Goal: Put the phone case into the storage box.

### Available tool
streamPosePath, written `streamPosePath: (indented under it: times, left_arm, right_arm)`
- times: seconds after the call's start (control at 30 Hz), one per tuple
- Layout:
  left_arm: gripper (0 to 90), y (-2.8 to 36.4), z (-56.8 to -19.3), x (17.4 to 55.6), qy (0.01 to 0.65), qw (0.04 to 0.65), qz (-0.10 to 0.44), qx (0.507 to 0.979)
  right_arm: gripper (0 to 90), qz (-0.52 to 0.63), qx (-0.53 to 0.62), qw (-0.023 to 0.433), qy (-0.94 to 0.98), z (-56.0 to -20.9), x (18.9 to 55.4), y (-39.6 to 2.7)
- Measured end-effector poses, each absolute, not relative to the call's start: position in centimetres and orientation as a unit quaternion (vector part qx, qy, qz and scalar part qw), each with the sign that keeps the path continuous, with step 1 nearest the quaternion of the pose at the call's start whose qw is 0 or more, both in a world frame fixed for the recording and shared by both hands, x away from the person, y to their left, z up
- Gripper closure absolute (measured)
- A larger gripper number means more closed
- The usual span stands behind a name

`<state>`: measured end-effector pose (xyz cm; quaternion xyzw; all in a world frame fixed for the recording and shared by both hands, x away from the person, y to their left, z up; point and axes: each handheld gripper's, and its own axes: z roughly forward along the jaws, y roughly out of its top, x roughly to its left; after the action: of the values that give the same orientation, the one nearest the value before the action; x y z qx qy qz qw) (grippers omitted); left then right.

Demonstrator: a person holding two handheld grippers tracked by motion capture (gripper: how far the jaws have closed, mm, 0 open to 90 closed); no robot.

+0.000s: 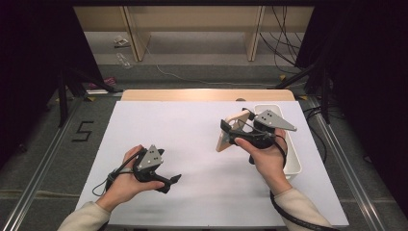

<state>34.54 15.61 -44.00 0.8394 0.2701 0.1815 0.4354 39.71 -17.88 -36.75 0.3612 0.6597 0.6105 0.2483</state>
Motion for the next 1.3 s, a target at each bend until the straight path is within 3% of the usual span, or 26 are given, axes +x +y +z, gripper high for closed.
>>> streamPosePath:
  times: [1.3]
  left_arm:
    - [0.6, 16.5, -44.4, 34.9, 0.293, 0.430, 0.182, 0.834]
  right_arm:
    - [12.2, 0.596, 0.397, 0.285, 0.638, -34.9, 40.1, -21.2]
